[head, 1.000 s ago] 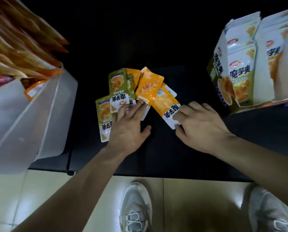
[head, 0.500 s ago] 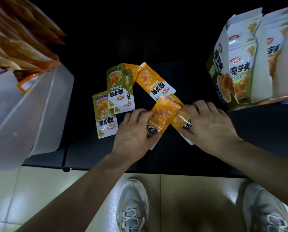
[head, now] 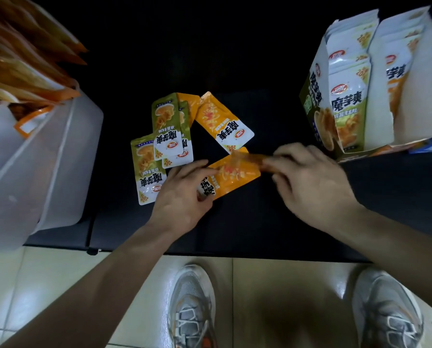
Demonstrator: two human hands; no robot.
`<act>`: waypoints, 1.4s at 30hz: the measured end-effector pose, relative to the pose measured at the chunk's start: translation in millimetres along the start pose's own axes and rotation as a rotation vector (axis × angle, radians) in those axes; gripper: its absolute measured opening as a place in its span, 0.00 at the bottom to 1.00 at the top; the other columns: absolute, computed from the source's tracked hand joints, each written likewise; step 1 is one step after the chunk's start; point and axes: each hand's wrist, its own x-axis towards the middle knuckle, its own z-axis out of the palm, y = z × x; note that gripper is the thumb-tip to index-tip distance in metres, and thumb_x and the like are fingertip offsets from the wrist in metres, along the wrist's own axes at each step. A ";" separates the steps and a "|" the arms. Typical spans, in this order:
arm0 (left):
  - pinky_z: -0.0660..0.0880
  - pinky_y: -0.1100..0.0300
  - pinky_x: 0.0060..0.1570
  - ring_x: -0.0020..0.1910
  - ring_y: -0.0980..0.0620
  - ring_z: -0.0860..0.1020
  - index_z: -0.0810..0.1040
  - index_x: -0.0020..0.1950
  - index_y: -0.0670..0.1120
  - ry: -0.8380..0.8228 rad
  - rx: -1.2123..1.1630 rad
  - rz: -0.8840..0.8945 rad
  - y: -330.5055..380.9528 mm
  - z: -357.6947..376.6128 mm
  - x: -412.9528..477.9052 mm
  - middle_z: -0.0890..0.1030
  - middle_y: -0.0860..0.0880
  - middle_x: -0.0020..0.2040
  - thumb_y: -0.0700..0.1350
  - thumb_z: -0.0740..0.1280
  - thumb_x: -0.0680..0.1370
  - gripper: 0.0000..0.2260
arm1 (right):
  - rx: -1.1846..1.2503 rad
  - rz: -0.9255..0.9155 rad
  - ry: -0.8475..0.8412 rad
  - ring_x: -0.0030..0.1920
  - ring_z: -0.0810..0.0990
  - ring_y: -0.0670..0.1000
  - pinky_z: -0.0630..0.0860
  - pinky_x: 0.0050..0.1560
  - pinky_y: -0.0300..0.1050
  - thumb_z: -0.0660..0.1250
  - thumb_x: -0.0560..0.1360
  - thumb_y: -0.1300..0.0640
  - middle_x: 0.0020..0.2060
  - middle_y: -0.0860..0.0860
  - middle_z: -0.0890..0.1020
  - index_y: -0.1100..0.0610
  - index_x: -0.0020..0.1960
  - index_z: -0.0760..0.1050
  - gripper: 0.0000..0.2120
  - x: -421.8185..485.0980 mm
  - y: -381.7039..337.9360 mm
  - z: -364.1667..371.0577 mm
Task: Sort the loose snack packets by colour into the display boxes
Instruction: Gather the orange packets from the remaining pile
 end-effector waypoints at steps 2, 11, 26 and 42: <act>0.68 0.57 0.65 0.68 0.52 0.67 0.76 0.67 0.56 0.013 0.003 -0.060 -0.3 -4.2 0.1 0.71 0.59 0.69 0.49 0.74 0.74 0.21 | -0.043 -0.027 -0.135 0.57 0.75 0.57 0.78 0.54 0.56 0.65 0.76 0.46 0.60 0.50 0.77 0.49 0.63 0.80 0.17 -7.5 -0.7 4.4; 0.77 0.51 0.52 0.53 0.53 0.79 0.67 0.70 0.55 -0.157 -0.160 -0.226 26.1 -3.8 -1.7 0.81 0.55 0.53 0.55 0.77 0.71 0.31 | -0.070 0.144 -0.254 0.63 0.72 0.58 0.73 0.59 0.56 0.74 0.71 0.41 0.63 0.54 0.72 0.52 0.76 0.62 0.39 0.8 10.2 -0.2; 0.78 0.60 0.41 0.44 0.59 0.80 0.73 0.59 0.57 -0.248 -0.466 -0.243 52.0 7.3 -1.1 0.80 0.54 0.46 0.53 0.77 0.71 0.21 | -0.098 0.224 -0.306 0.50 0.81 0.54 0.74 0.41 0.46 0.67 0.73 0.32 0.48 0.49 0.77 0.49 0.60 0.70 0.26 1.1 -22.4 -6.4; 0.72 0.72 0.41 0.50 0.65 0.77 0.71 0.64 0.60 -0.309 -0.375 -0.148 37.3 -8.7 5.7 0.77 0.60 0.52 0.48 0.78 0.71 0.26 | 0.073 0.173 -0.421 0.51 0.80 0.52 0.74 0.44 0.48 0.72 0.71 0.36 0.52 0.46 0.79 0.46 0.59 0.66 0.26 10.5 -8.1 -7.3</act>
